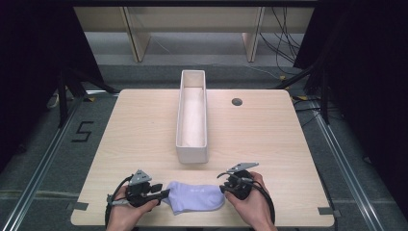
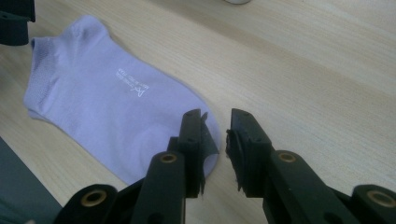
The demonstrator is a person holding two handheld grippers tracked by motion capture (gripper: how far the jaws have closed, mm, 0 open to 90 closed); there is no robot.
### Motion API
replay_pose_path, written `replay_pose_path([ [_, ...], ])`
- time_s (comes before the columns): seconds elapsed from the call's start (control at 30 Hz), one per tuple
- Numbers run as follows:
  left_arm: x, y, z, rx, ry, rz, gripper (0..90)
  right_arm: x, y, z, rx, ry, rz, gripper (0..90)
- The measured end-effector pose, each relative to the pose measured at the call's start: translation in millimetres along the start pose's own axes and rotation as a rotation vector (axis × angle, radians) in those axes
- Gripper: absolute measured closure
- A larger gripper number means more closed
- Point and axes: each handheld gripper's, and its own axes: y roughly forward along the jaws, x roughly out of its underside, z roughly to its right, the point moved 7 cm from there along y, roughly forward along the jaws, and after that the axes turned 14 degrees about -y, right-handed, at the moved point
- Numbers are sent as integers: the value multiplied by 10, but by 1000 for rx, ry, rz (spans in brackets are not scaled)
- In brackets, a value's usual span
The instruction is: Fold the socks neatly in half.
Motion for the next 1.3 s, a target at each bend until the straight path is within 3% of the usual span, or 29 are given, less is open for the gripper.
replay_pose_path([
  [0.03,9,7,10,1,-5,5,569,-3,6,-5,2,3,2,745],
  [0.07,16,5,8,0,3,5,563,11,13,32,20,-27,-9,744],
  [0.13,44,17,16,11,-13,5,531,27,38,25,32,-12,-25,741],
  [0.17,52,25,20,13,-15,0,517,4,51,-18,-8,-13,-2,738],
  [0.27,56,43,28,25,7,-15,489,0,81,-27,0,-5,-6,733],
  [0.3,52,52,37,29,-3,-15,484,-2,92,-55,-8,15,-11,730],
  [0.33,43,65,41,28,-9,-10,477,-4,105,-33,-1,-16,-9,726],
  [0.5,56,112,-20,-6,-1,-36,479,5,143,-51,-13,-11,-34,713],
  [0.63,88,138,-50,-23,3,-62,536,10,180,-60,-13,-24,-38,717],
  [0.67,101,142,-32,1,-2,-70,566,18,197,-69,-14,-30,-46,720],
  [0.8,102,141,-24,1,-11,-79,600,30,218,-82,-6,-41,-56,726],
  [0.83,104,137,-25,3,-13,-85,611,71,227,-31,39,-54,-93,730],
  [0.9,107,135,-25,3,-10,-88,630,78,229,-37,45,-41,-99,736],
  [0.93,108,135,-24,3,-8,-89,630,78,229,-37,45,-41,-99,736],
  [0.97,111,141,-20,10,-6,-92,659,55,241,-67,14,-63,-70,743],
  [1.03,111,145,-17,11,-7,-91,674,50,245,-88,1,-52,-69,746],
  [1.17,120,134,-10,5,-22,-100,786,60,246,-106,15,-52,-85,770],
  [1.3,113,145,14,9,-18,-80,818,66,250,-103,20,-57,-86,779],
])
